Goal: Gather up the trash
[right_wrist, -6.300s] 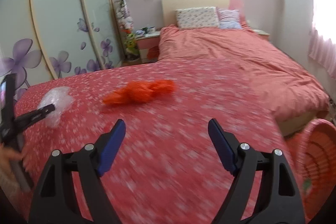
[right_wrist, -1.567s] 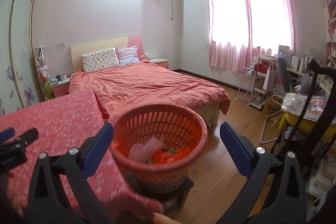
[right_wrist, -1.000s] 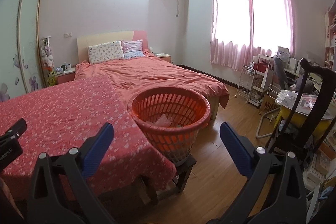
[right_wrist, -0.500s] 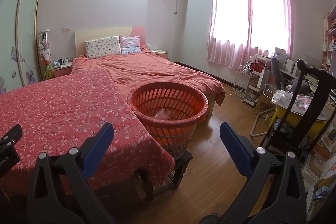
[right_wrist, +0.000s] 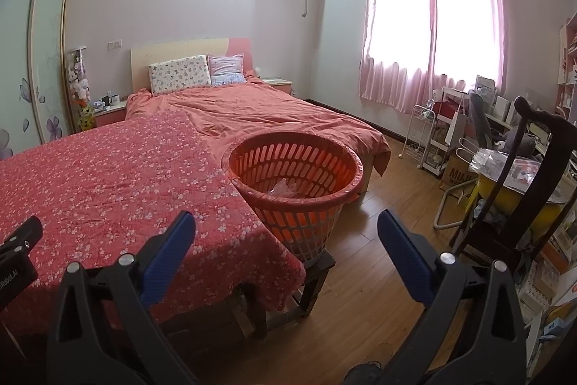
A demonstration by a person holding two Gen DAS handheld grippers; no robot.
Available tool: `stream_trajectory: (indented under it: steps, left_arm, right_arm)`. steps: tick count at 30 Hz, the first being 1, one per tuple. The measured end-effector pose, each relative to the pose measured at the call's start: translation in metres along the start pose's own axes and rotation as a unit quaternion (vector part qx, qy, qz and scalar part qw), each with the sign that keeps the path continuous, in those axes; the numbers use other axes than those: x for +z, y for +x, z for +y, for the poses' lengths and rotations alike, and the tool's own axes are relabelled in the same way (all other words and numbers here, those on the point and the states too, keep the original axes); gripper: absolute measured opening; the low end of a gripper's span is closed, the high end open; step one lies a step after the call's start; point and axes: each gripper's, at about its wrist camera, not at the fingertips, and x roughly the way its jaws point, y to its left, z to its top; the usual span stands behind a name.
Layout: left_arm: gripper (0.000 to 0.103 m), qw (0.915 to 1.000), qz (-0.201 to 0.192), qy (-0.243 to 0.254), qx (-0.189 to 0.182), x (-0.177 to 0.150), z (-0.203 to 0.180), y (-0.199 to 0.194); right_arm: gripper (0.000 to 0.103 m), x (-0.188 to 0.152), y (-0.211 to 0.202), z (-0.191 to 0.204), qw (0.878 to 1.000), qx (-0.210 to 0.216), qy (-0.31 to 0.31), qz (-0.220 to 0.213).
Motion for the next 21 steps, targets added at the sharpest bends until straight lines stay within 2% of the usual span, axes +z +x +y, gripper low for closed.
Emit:
stream_trajectory:
  steps: [21]
  left_arm:
    - [0.101, 1.0, -0.004, -0.003, 0.003, 0.0005, 0.0014, -0.0032]
  right_arm:
    - [0.099, 0.001, 0.0021, 0.0048, 1.0, 0.008, 0.002, 0.003]
